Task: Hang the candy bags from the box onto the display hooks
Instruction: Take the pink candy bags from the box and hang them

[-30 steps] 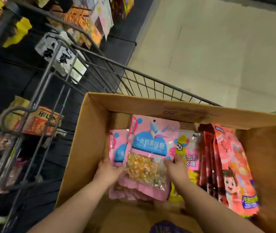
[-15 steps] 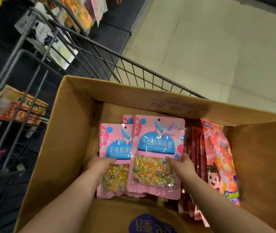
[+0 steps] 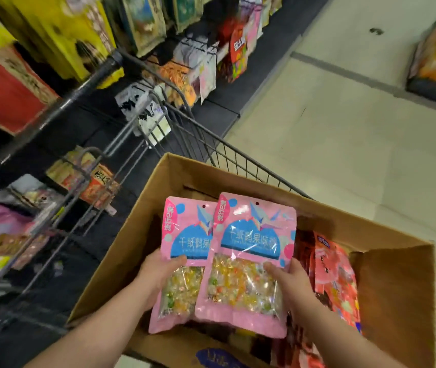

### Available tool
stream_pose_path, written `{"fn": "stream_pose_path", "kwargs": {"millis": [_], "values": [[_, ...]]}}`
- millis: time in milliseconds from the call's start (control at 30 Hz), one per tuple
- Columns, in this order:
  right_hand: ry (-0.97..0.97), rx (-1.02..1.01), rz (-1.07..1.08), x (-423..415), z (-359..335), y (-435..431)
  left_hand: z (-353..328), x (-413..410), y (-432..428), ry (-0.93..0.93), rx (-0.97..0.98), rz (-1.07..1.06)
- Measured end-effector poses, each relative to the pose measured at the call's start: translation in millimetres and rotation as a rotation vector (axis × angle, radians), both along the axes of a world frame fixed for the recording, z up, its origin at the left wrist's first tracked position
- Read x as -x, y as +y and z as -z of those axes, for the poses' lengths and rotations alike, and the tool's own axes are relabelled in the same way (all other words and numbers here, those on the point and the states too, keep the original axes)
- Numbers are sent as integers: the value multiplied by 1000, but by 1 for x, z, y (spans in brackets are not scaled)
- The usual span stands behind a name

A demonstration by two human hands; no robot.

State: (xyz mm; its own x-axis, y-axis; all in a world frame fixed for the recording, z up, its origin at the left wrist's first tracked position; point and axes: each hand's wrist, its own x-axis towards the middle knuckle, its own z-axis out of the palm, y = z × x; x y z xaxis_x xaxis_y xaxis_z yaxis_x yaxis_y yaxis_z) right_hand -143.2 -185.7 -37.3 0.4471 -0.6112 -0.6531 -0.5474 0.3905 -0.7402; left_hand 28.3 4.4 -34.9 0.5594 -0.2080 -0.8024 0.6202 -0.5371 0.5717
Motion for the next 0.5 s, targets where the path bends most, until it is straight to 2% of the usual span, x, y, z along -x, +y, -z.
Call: {"fn": "stream_pose_path", "kwargs": {"millis": [233, 500], "values": [[-199, 55, -190, -27, -58, 7, -77, 14, 41, -165, 119, -188], [-326, 91, -479, -77, -109, 46, -128, 44, 120, -337, 263, -545]]}}
